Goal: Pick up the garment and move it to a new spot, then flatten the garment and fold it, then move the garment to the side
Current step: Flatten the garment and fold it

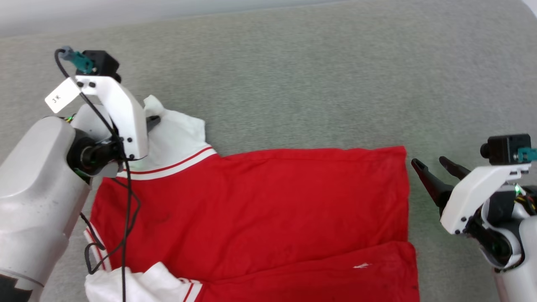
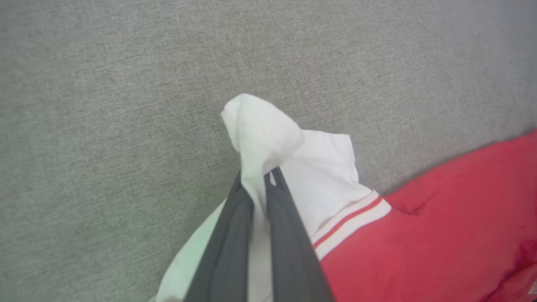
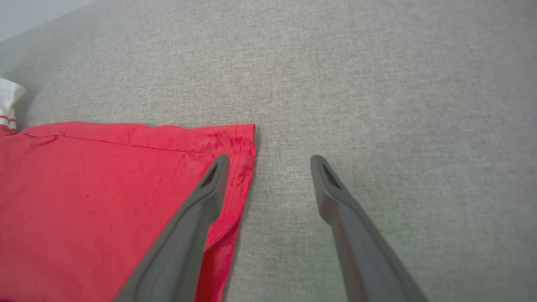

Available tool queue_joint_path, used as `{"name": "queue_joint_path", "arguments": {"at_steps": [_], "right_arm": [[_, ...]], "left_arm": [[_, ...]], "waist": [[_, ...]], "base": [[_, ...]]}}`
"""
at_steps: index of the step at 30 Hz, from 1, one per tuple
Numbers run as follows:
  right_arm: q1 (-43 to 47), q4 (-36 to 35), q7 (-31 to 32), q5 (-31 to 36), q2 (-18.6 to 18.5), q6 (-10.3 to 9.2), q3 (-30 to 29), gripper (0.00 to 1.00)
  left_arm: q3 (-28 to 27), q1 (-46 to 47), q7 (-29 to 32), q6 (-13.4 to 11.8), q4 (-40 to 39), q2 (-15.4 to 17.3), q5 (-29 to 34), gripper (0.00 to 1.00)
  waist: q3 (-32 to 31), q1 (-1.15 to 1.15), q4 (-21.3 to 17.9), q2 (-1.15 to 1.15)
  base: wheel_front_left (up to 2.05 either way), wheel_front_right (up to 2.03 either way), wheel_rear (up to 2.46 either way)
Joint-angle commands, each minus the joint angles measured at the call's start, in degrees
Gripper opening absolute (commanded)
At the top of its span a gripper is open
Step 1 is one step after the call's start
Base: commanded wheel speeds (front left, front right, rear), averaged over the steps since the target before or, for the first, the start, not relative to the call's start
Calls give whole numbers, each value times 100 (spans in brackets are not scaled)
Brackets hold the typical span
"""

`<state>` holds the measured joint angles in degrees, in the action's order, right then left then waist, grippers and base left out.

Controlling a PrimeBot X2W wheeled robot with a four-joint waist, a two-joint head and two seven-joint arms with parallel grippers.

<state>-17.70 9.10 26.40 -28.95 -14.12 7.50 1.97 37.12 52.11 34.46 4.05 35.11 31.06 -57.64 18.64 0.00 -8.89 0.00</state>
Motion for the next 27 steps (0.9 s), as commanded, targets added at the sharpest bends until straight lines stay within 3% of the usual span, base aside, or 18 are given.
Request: {"name": "queue_joint_path", "arguments": {"at_steps": [1, 8, 16, 17, 18, 19, 27], "right_arm": [[-176, 61, 171, -44, -97, -4, 58, 100], [-624, 602, 897, -121, -393, -4, 541, 100], [-495, 1679, 1828, -372, -305, -3, 1022, 100], [-511, 1743, 1904, -417, -295, -2, 1055, 50], [-545, 1780, 1921, -448, -301, -2, 1073, 19], [-594, 1783, 1902, -489, -318, -2, 1081, 0], [-935, 1242, 1279, -600, -615, -4, 708, 0]], "left_arm": [[40, 62, -68, 40, -71, -54, 44, 0], [91, 45, -355, 66, -468, -134, 170, 0], [72, -207, -553, 37, -769, -102, 141, 0], [61, -237, -570, 36, -793, -82, 134, 0], [53, -266, -595, 31, -807, -70, 117, 0], [44, -291, -618, 30, -824, -56, 107, 0], [-85, -759, -1093, -53, -1030, 137, 117, 0]], "waist": [[-73, 0, 228, 0], [-11, 0, 594, 0], [65, 0, 815, 0], [66, 0, 827, 0], [61, 0, 836, 0], [50, 0, 845, 0], [-296, 0, 907, 0]], "base": [[0, 0, 0], [0, 0, 0], [0, 0, 0], [0, 0, 0], [0, 0, 0], [0, 0, 0], [0, 0, 0]]}}
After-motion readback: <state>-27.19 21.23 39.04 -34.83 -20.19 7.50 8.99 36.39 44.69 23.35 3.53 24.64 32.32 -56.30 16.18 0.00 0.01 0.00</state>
